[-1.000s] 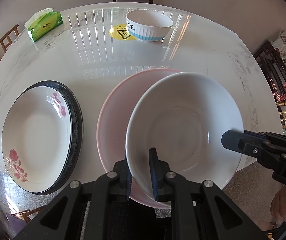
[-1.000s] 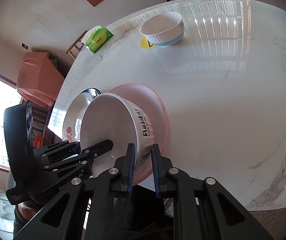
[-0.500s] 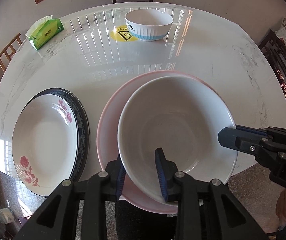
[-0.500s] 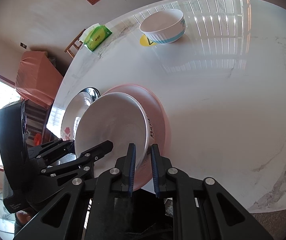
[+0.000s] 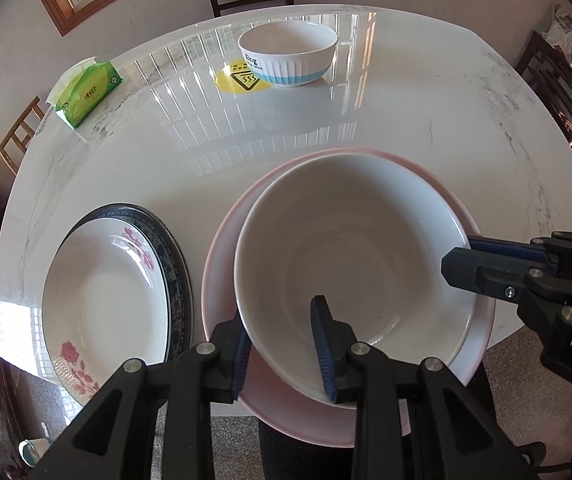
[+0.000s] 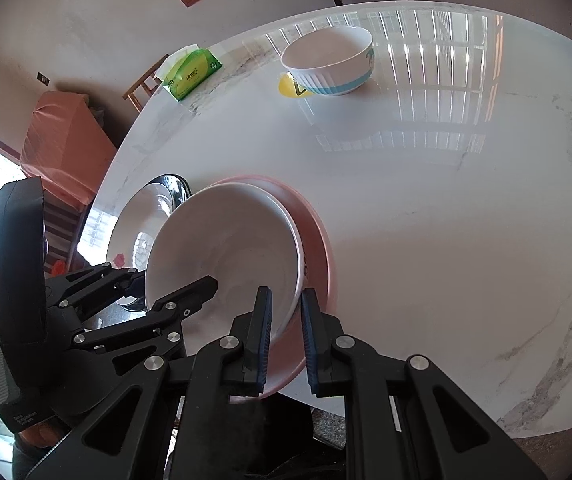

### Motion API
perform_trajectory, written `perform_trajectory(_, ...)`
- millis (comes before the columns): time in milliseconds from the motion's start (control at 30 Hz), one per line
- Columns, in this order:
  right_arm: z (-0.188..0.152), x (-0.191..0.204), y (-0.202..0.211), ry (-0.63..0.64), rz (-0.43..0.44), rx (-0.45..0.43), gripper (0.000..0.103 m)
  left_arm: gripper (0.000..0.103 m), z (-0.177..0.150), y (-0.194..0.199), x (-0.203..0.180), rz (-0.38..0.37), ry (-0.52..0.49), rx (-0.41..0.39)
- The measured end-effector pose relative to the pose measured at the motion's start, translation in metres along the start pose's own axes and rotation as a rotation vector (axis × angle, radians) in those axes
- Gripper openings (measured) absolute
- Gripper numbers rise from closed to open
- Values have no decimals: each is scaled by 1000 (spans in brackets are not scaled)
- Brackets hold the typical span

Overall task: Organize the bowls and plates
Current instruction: 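Lower the white bowl into the pink bowl and open both grippers, then withdraw both grippers and move them to the blue-striped white bowl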

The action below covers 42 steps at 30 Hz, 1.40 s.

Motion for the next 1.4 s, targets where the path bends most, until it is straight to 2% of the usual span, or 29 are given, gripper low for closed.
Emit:
perform_trajectory(200, 2, 0, 0, 14, -16, -3, 15, 29, 0, 0, 0, -20, -20, 33)
perform_trajectory(333, 2, 1, 1, 24, -21, -5, 16, 29, 1, 0, 1, -67, -6, 79)
perform_trajectory(433, 2, 2, 1, 26, -18, -5, 18, 29, 4, 7, 5, -36, -10, 49)
perform_trajectory(533, 4, 4, 6, 35, -14, -23, 18, 32, 5, 15, 5, -58, -2, 43)
perform_trajectory(633, 7, 7, 15, 27, 14, -46, 18, 39, 8, 29, 9, -60, 5, 2)
perform_trajectory(833, 14, 8, 38, 45, 39, -112, 18, 43, 18, 54, 18, -81, 54, -97)
perform_trajectory(933, 17, 0, 44, 30, 48, -142, 18, 43, 24, 57, 20, -80, 73, -125)
perform_trajectory(1400, 38, -78, 25, -115, 15, -143, 19, 43, 57, 19, 33, -200, 172, -74)
Point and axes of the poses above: each gripper's, at about its wrist camera, not at the fingertips, and y roughly against the way its jaws point, x to its left, z to its top, the point moved 8 cm from there along -y, roughly the way its jaws point, and after that the axes turned 6 degrees about z, right-handed, at the moved point
